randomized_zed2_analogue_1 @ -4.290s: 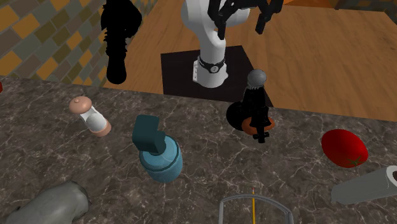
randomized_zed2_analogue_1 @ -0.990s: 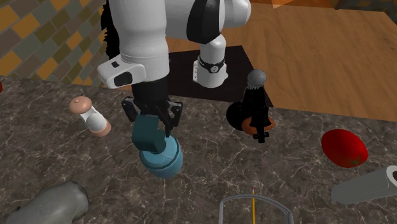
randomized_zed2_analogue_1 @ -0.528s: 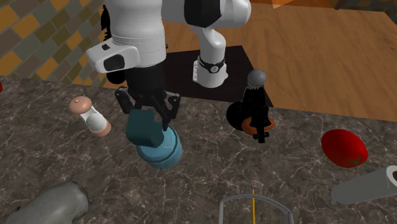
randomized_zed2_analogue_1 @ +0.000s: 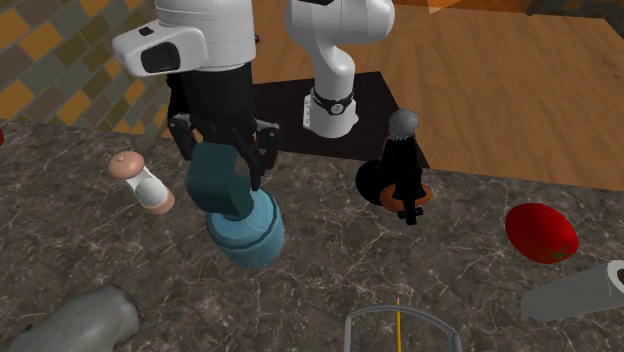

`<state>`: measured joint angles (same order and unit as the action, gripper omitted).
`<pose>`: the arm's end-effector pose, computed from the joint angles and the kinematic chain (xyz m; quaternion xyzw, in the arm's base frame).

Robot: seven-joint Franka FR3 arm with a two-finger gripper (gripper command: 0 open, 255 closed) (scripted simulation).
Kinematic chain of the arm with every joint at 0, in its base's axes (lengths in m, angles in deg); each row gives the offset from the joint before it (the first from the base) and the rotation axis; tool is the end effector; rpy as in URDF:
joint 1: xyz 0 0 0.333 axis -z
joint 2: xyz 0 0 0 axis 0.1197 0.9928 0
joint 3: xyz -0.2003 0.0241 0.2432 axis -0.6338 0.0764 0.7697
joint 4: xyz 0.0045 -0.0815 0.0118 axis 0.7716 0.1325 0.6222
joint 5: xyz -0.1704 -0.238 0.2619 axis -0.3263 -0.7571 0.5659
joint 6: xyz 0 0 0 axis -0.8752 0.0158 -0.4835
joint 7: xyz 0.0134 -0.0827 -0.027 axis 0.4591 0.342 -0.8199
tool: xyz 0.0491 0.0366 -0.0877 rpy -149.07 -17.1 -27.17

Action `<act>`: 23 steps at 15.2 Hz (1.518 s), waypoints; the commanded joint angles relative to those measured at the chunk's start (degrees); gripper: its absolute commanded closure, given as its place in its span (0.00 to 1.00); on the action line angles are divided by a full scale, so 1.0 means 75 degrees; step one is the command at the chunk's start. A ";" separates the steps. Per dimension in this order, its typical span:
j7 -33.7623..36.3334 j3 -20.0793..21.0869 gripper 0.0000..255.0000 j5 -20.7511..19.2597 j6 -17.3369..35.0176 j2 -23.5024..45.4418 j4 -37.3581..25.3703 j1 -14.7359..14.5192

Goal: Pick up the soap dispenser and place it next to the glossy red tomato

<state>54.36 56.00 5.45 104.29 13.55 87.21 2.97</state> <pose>0.3716 -0.2341 0.4755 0.9781 -0.1452 0.1470 0.0249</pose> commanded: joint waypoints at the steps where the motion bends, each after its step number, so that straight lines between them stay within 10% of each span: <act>1: 0.0017 0.0036 1.00 -0.0003 -0.0208 -0.0077 -0.0136 0.0005; 23: 0.0075 0.0318 1.00 0.0121 -0.2515 -0.0314 -0.2209 -0.0074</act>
<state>55.00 58.40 6.25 86.06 10.97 71.56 2.48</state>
